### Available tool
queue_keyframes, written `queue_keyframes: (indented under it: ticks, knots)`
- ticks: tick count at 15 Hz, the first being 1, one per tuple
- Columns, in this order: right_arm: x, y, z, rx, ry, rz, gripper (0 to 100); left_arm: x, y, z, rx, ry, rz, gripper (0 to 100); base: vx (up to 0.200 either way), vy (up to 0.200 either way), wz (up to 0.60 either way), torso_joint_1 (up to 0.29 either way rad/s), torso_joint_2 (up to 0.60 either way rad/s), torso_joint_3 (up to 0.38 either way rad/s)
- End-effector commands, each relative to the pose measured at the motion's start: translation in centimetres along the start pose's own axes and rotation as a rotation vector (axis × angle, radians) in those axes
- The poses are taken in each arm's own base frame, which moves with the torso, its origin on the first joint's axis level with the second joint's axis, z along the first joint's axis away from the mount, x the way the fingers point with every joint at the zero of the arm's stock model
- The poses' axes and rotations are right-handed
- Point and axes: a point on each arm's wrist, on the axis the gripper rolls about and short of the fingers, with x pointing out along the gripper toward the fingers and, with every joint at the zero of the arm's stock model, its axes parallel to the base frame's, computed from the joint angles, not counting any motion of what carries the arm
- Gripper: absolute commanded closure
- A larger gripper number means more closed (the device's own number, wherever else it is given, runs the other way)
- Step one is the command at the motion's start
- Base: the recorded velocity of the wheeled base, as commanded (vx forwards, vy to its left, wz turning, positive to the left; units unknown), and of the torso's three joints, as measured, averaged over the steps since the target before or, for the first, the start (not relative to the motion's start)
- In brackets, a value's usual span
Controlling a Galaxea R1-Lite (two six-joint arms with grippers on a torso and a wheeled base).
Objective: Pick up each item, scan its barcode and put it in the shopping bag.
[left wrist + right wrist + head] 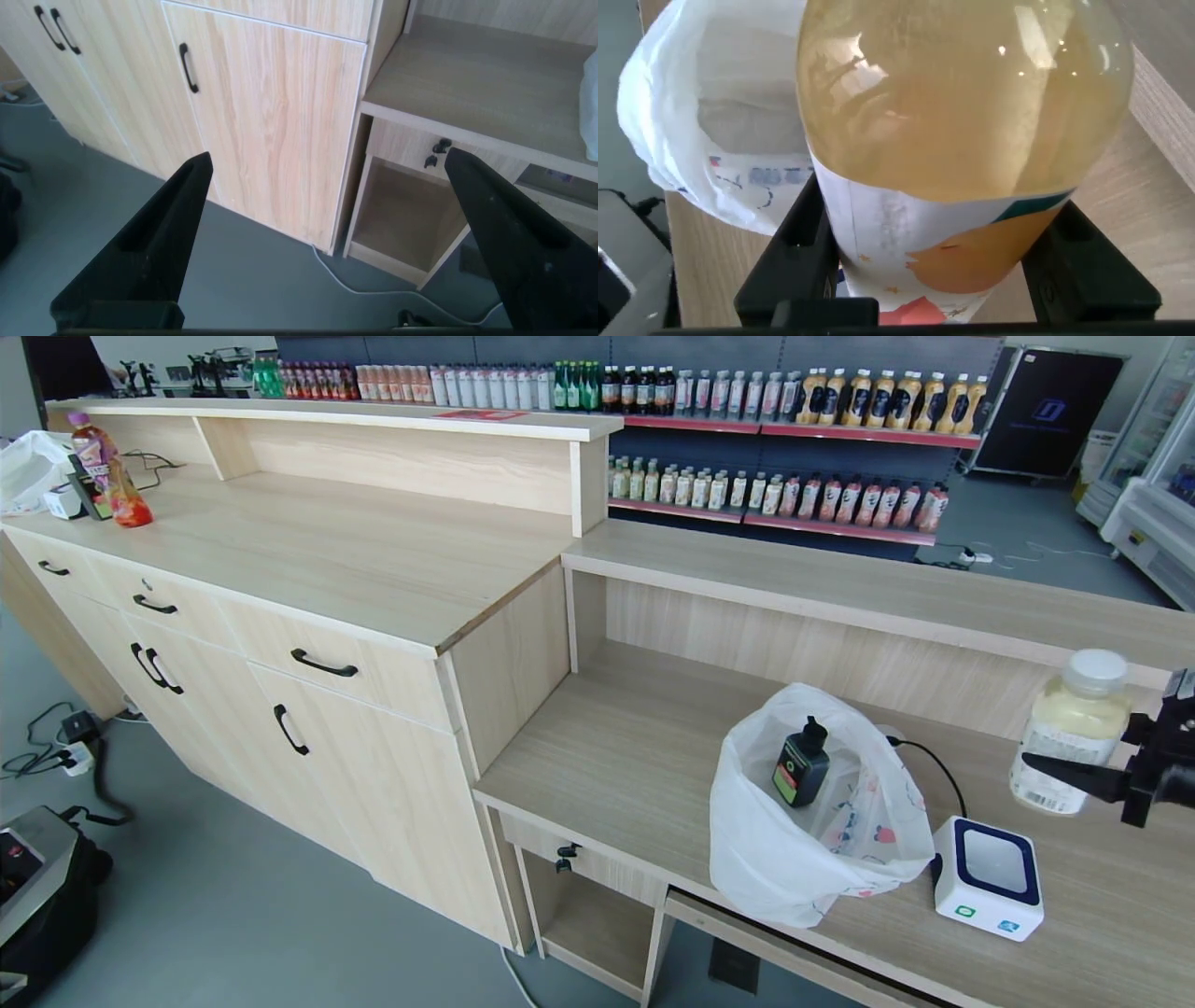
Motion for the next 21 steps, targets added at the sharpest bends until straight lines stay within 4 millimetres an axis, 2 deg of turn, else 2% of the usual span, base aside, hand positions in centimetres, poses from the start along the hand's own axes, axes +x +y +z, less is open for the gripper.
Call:
queue_keyframes:
  ticks: [1,4,7,10,13,17,21]
  knots:
    - [-4.1,3.2,6.6,0.158,0.054,-0.136,100,0.0,0.0,0.0,0.000,0.000,0.000,0,0.000,0.000,0.00,0.000,0.00,0.000]
    - [-5.2,4.2,7.2,0.345,0.123,-0.214,100,0.0,0.0,0.0,0.000,0.000,0.000,0,0.000,0.000,0.00,0.000,0.00,0.000]
    - [-5.2,4.3,7.7,0.480,0.205,-0.397,100,0.0,0.0,0.0,0.000,0.000,0.000,0,0.000,0.000,0.00,0.000,0.00,0.000]
    - [-5.0,4.2,7.8,0.474,0.253,-0.482,100,0.0,0.0,0.0,0.000,0.000,0.000,0,0.000,0.000,0.00,0.000,0.00,0.000]
    - [-4.4,4.1,8.5,0.408,0.206,-0.493,100,0.0,0.0,0.0,0.000,0.000,0.000,0,0.000,0.000,0.00,0.000,0.00,0.000]
    - [-2.2,4.6,9.3,0.308,0.137,-0.435,100,0.0,0.0,0.0,0.000,0.000,0.000,0,0.000,0.000,0.00,0.000,0.00,0.000]
    - [1.4,6.0,9.1,0.263,0.138,-0.337,100,0.0,0.0,0.0,0.000,0.000,0.000,0,0.000,0.000,0.60,0.002,0.00,0.004]
